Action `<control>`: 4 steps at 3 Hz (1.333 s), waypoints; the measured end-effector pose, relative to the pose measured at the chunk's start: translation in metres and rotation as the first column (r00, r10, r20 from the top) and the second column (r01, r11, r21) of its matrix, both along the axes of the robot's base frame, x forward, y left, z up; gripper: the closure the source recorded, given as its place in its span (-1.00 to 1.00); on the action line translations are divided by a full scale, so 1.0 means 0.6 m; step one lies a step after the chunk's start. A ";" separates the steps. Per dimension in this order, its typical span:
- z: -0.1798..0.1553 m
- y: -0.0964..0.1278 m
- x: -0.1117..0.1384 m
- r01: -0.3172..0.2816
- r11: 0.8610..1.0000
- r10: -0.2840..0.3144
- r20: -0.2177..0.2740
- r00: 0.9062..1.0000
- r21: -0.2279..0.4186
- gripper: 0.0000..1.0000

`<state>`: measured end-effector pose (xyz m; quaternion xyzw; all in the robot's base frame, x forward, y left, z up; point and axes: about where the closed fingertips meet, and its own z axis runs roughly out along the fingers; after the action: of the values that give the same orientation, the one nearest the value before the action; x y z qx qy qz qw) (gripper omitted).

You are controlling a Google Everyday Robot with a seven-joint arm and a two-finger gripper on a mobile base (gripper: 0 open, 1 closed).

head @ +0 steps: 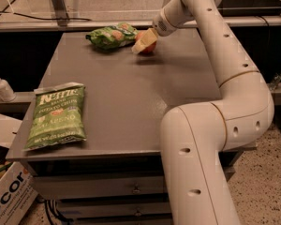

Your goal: Move apple near green rice chip bag

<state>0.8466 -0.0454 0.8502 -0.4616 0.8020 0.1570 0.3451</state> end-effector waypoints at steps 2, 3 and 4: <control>0.008 -0.026 -0.017 -0.014 0.999 0.014 -0.007 1.000 0.043 -1.00; 0.019 -0.084 -0.051 -0.045 0.992 0.046 -0.005 0.999 0.115 -1.00; 0.031 -0.168 -0.093 -0.059 0.982 0.058 0.015 0.998 0.178 -1.00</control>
Offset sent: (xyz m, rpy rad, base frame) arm -0.0269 -0.0422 0.0208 0.1049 -0.0005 0.0273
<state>0.7911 -0.1460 0.8690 -0.4530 0.7691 0.2360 0.3841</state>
